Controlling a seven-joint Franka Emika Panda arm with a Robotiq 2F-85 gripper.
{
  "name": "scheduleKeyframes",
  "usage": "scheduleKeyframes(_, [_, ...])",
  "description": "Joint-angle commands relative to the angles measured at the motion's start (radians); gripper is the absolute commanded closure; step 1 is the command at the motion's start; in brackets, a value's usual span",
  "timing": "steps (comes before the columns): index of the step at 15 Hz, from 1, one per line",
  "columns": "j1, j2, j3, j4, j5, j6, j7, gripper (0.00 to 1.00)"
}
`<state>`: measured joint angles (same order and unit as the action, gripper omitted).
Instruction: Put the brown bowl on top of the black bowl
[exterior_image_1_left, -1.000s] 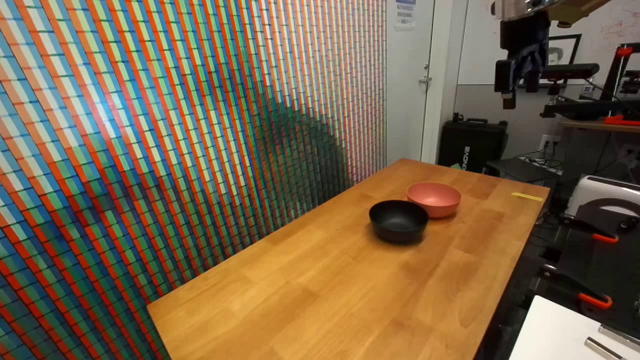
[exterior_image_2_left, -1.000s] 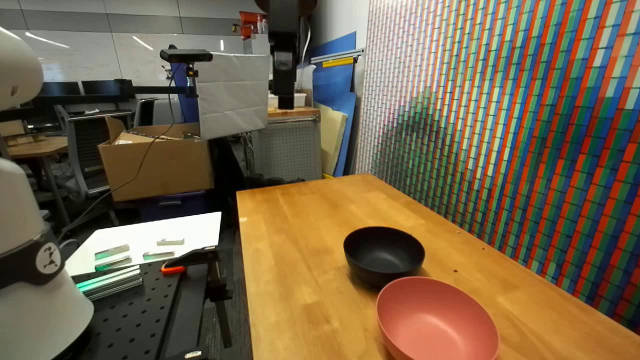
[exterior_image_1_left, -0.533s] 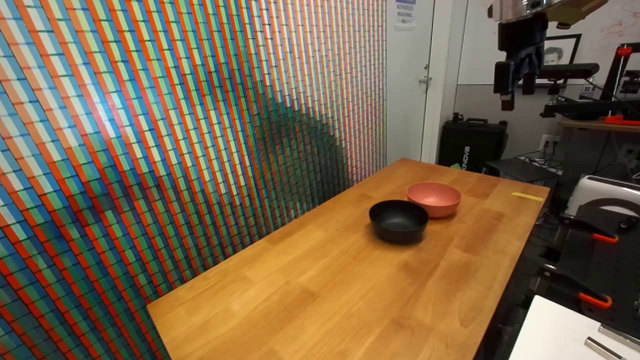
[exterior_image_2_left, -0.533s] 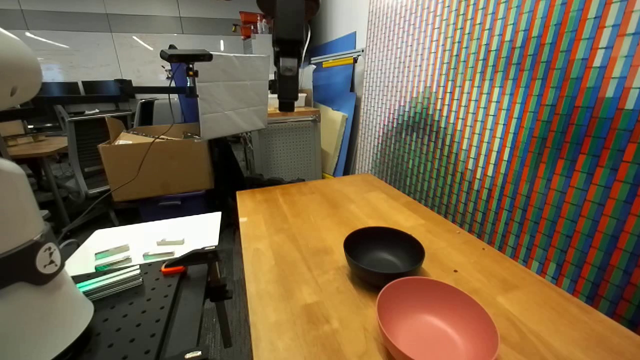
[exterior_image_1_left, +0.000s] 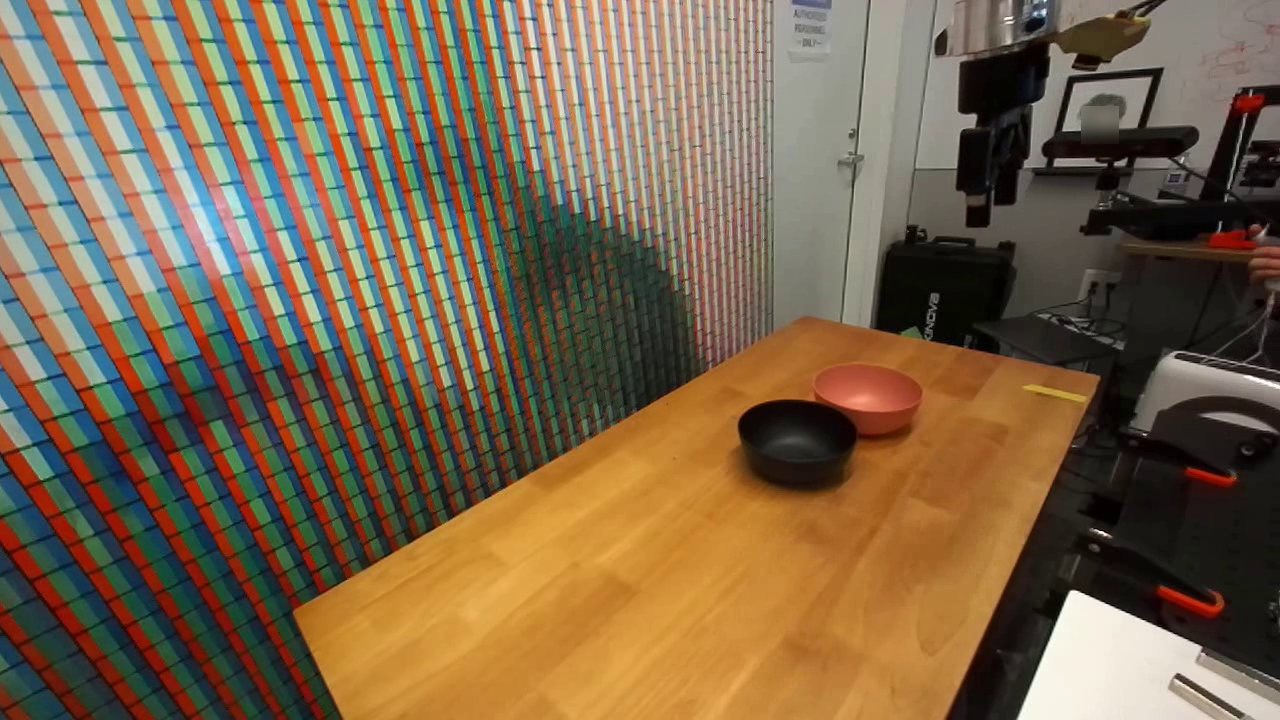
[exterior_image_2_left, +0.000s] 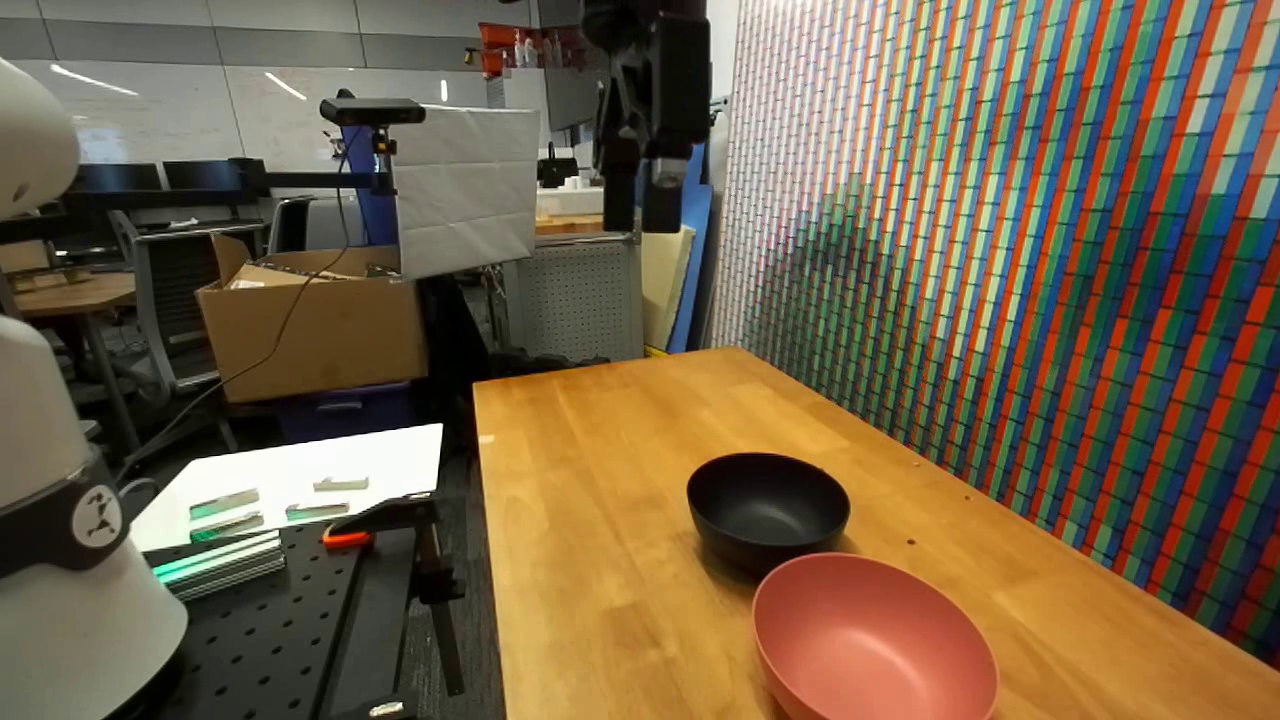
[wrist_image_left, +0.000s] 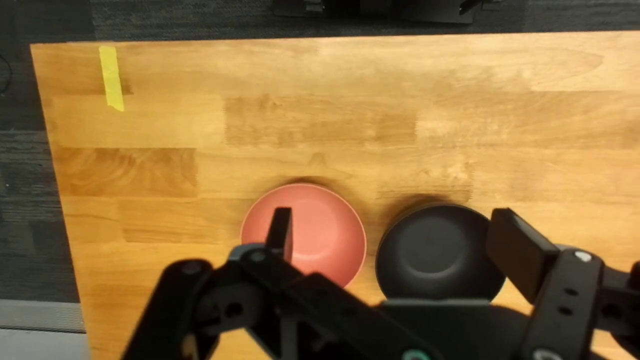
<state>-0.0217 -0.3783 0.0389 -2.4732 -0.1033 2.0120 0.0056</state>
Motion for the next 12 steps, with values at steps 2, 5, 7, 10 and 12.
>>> scheduleKeyframes(2, [0.008, 0.056, -0.02, 0.044, 0.008, -0.002, -0.02, 0.0])
scheduleKeyframes(5, [0.007, 0.111, -0.025, 0.081, 0.01, -0.001, -0.026, 0.0])
scheduleKeyframes(7, [0.007, 0.117, -0.025, 0.086, 0.01, -0.001, -0.026, 0.0])
scheduleKeyframes(10, [0.01, 0.135, -0.014, 0.05, -0.012, 0.039, -0.009, 0.0])
scheduleKeyframes(12, [0.012, 0.174, -0.015, 0.041, -0.008, 0.083, -0.023, 0.0])
